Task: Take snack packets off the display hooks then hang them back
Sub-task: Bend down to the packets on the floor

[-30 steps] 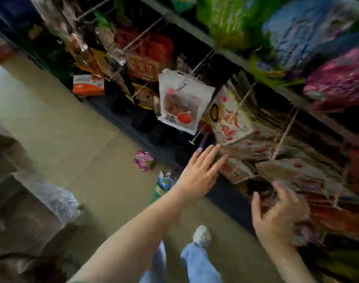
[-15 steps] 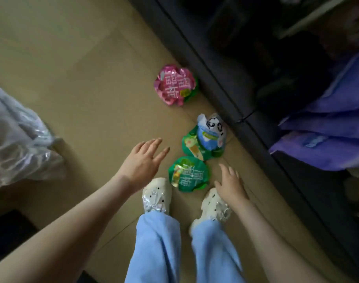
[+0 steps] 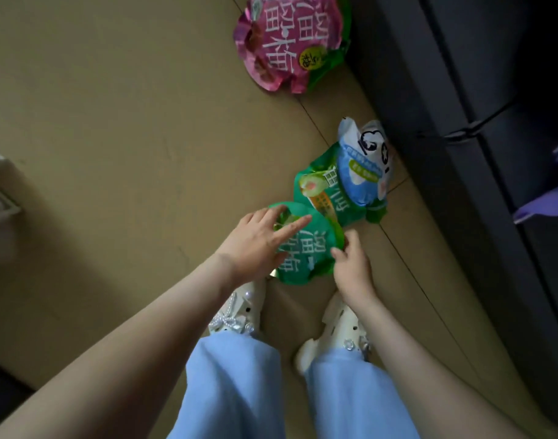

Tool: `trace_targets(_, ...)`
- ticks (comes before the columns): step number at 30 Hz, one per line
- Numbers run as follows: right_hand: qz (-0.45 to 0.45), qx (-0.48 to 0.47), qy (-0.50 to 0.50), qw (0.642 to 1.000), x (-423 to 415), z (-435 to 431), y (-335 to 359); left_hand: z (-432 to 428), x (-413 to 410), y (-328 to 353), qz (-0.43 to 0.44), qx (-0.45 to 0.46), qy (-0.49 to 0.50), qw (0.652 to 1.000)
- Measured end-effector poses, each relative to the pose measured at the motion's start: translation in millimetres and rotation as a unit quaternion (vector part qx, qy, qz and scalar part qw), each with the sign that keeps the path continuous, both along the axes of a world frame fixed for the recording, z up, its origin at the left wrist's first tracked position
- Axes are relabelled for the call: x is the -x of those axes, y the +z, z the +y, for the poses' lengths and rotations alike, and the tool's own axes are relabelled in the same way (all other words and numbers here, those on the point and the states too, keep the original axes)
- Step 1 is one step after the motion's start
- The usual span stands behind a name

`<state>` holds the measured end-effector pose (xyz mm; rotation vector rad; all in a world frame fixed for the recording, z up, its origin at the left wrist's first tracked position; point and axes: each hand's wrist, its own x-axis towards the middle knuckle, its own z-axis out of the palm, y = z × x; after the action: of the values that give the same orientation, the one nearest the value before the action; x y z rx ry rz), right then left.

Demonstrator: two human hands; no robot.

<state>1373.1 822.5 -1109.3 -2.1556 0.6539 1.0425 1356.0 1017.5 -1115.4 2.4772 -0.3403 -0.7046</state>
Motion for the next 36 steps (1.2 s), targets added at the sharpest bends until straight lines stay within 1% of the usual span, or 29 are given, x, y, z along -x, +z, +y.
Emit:
trace_targets(3,-0.083,-0.08,0.1,0.988,-23,33,48,12,-9,23,-0.037,-0.003,0.002,0.999)
trace_targets(5,-0.102,-0.131,0.147,0.975,-42,53,89,23,-17,54,-0.047,0.003,0.024,0.999)
trace_targets(7,-0.104,-0.168,0.156,0.968,-63,65,136,36,-31,98,-0.037,0.033,0.057,0.997)
trace_targets(10,-0.077,-0.166,0.17,0.968,-92,72,217,54,-60,173,-0.042,0.066,0.071,0.994)
trace_targets(12,-0.084,-0.164,0.209,0.96,-115,76,288,64,-85,240,-0.048,0.091,0.074,0.992)
trace_targets(14,-0.109,-0.151,0.278,0.942,-133,80,362,67,-108,311,-0.037,0.123,0.083,0.988)
trace_targets(15,-0.126,-0.143,0.316,0.929,-140,82,400,66,-118,347,-0.034,0.123,0.073,0.989)
trace_targets(17,-0.146,-0.126,0.351,0.916,-150,84,474,63,-134,421,-0.03,0.094,0.038,0.994)
trace_targets(19,-0.165,-0.109,0.333,0.922,-155,81,540,60,-148,493,-0.018,0.072,0.039,0.996)
trace_targets(22,-0.216,-0.087,0.241,0.942,-156,71,631,54,-158,592,0.029,0.067,0.086,0.994)
trace_targets(24,-0.255,-0.075,0.193,0.945,-154,63,684,47,-162,648,0.045,0.091,0.111,0.989)
trace_targets(26,-0.282,-0.057,0.145,0.947,-151,53,728,38,-165,696,0.051,0.138,0.133,0.98)
trace_targets(28,-0.309,-0.041,0.092,0.946,-146,39,763,29,-167,738,0.063,0.186,0.142,0.97)
trace_targets(30,-0.337,-0.026,0.056,0.939,-143,26,792,17,-170,774,0.074,0.217,0.125,0.965)
trace_targets(35,-0.374,-0.021,-0.021,0.927,-135,-10,853,-21,-180,836,0.066,0.241,0.073,0.966)
trace_targets(36,-0.38,-0.038,-0.042,0.923,-133,-17,864,-29,-182,846,0.07,0.248,0.067,0.964)
